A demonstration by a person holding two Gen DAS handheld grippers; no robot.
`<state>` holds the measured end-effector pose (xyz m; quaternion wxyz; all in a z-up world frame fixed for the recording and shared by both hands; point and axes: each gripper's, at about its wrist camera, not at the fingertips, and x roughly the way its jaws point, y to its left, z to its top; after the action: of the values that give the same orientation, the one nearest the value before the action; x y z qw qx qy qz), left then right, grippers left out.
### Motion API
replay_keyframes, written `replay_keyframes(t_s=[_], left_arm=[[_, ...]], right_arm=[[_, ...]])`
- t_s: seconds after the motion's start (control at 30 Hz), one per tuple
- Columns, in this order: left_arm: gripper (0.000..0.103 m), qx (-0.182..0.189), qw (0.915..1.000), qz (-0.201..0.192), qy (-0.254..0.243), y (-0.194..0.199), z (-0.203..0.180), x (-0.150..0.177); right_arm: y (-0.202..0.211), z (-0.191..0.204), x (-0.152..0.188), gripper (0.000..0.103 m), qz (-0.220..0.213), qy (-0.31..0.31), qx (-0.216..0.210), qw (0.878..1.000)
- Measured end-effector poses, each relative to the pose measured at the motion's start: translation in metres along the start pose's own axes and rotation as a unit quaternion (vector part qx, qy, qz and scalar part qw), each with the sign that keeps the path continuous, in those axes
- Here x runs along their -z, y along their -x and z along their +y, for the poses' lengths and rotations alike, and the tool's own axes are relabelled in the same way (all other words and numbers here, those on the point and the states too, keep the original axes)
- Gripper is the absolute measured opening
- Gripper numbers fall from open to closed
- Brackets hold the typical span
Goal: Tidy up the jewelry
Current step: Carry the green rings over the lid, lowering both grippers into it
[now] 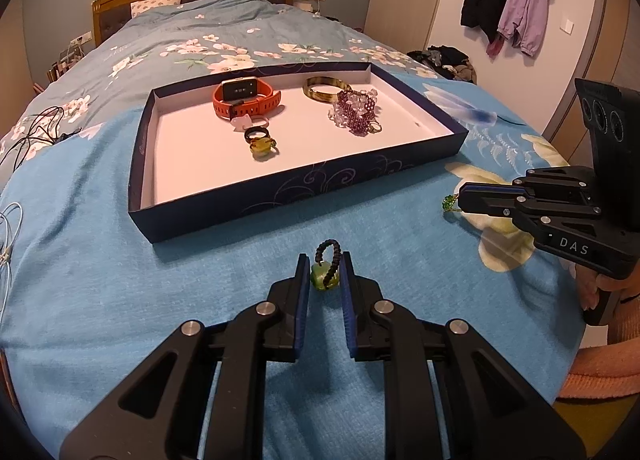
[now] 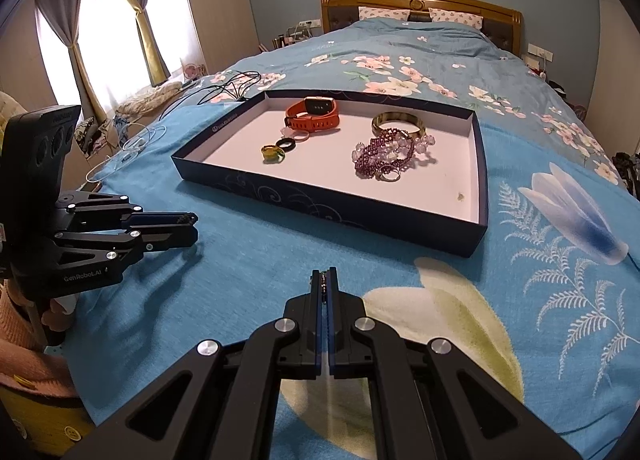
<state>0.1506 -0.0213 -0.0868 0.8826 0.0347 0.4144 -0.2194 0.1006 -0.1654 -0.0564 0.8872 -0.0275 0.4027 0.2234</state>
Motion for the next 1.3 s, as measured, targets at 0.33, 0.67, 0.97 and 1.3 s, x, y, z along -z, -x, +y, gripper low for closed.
replay_keyframes(t_s=[0.33, 0.67, 0.97, 1.3], left_arm=[[0.015, 0.003, 0.9999, -0.017, 0.000, 0.012, -0.001, -0.004], [0.015, 0.000, 0.9996, -0.027, 0.003, 0.019, 0.000, -0.008], [0.015, -0.001, 0.9993, -0.037, 0.002, 0.025, 0.000, -0.012], [0.015, -0.004, 0.9988, -0.049, -0.002, 0.031, 0.000, -0.018]], right_arm=[[0.008, -0.002, -0.005, 0.001, -0.017, -0.007, -0.009, 1.000], [0.014, -0.003, -0.012, 0.001, -0.033, -0.011, -0.014, 0.999], [0.018, -0.004, -0.019, 0.001, -0.045, -0.012, -0.016, 0.999], [0.021, -0.008, -0.024, 0.001, -0.056, -0.017, -0.017, 0.998]])
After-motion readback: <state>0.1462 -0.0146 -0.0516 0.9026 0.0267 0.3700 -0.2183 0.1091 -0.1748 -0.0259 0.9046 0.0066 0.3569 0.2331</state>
